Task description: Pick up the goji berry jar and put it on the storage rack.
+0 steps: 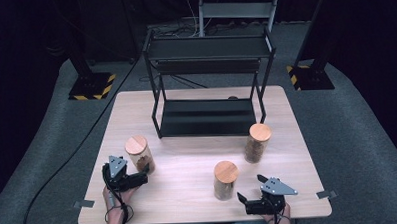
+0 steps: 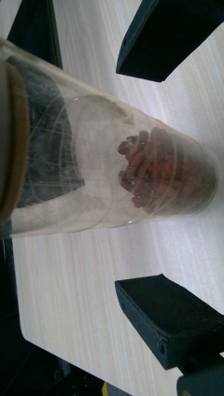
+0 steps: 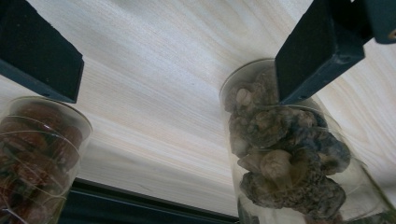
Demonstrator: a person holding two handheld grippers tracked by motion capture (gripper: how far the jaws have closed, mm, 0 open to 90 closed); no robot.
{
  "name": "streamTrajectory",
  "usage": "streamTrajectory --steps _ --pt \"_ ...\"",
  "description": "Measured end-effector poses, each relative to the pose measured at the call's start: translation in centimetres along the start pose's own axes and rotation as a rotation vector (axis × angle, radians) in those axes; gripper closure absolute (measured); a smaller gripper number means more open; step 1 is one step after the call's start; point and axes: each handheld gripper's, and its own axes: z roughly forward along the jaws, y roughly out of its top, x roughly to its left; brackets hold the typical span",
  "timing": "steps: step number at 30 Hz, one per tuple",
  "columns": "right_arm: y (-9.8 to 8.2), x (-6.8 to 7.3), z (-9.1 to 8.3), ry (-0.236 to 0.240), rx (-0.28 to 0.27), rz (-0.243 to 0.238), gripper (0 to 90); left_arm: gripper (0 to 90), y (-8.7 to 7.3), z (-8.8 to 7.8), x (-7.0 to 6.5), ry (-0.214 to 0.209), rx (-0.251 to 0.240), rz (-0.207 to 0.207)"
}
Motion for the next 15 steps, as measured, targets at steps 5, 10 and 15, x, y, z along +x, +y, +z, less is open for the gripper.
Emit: streamTrajectory --steps 5,10,15 --pt "0.0 -0.1 0.0 0.001 -0.005 0.010 0.7 0.0 0.2 0.4 0.0 0.004 -0.001 0.001" --pt "0.0 -0.1 0.0 0.004 -0.001 0.006 0.7 0.0 0.3 1.2 0.0 0.010 -0.008 -0.011" --pt "0.0 0.0 0.0 -0.002 0.002 0.004 0.8 0.0 0.4 1.7 0.0 0.009 -0.008 -0.018"
